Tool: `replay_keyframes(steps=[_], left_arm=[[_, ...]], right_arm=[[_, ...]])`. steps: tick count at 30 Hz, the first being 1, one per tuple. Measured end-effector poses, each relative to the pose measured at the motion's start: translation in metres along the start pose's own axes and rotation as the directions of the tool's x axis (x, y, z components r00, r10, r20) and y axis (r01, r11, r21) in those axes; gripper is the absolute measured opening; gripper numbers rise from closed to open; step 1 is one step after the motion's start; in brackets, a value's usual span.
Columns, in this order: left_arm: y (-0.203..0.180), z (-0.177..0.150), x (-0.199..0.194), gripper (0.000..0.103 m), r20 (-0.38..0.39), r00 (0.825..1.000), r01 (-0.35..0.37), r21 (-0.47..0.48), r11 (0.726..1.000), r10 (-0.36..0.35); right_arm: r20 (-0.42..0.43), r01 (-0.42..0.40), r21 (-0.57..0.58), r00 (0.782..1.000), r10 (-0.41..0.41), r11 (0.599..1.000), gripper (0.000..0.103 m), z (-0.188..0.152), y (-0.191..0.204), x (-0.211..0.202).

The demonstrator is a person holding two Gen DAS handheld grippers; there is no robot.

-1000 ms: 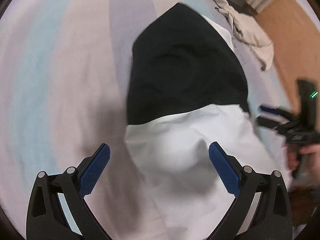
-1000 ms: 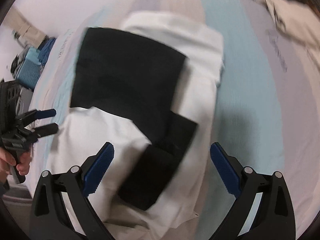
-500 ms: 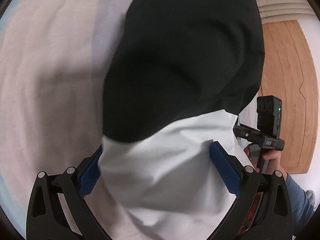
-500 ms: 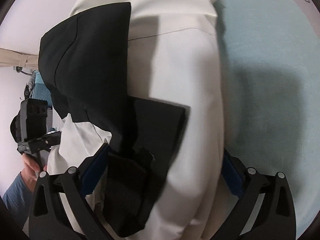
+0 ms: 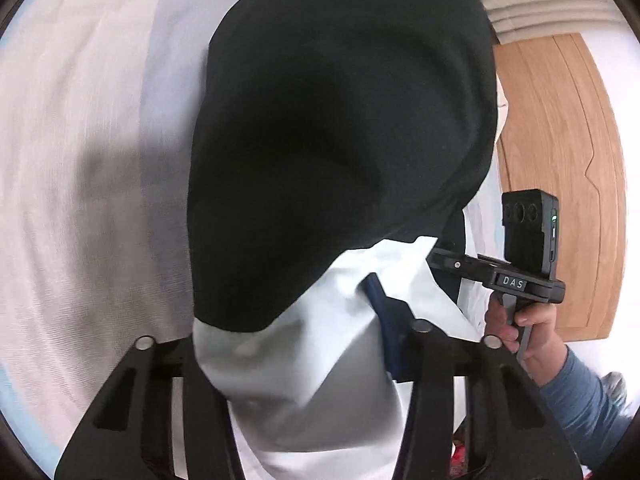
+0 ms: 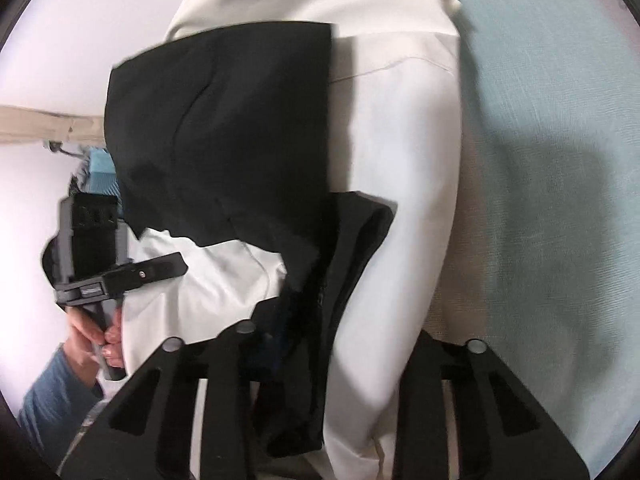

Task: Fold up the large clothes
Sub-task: 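Lift the folded jacket bundle with both tools and carry it up the bed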

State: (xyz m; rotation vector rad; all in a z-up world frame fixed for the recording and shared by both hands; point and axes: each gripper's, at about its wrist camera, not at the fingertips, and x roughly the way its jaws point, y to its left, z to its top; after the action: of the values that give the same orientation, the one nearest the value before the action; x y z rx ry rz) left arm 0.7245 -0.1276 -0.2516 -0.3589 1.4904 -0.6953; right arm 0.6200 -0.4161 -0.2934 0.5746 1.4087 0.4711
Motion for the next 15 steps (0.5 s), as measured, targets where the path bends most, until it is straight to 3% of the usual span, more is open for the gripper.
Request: replay_keyframes(steps=[11, 15], left_arm=[[-0.026, -0.035, -0.035, 0.039, 0.073, 0.997, -0.024, 0.020, 1.000, 0.022], [-0.033, -0.054, -0.076, 0.038, 0.115, 0.993, -0.036, 0.030, 0.999, 0.032]], right_arm=[[0.044, 0.060, -0.157, 0.998, -0.054, 0.986, 0.020, -0.014, 0.069, -0.030], [0.065, 0.054, -0.205, 0.997, -0.041, 0.977, 0.020, -0.023, 0.112, -0.049]])
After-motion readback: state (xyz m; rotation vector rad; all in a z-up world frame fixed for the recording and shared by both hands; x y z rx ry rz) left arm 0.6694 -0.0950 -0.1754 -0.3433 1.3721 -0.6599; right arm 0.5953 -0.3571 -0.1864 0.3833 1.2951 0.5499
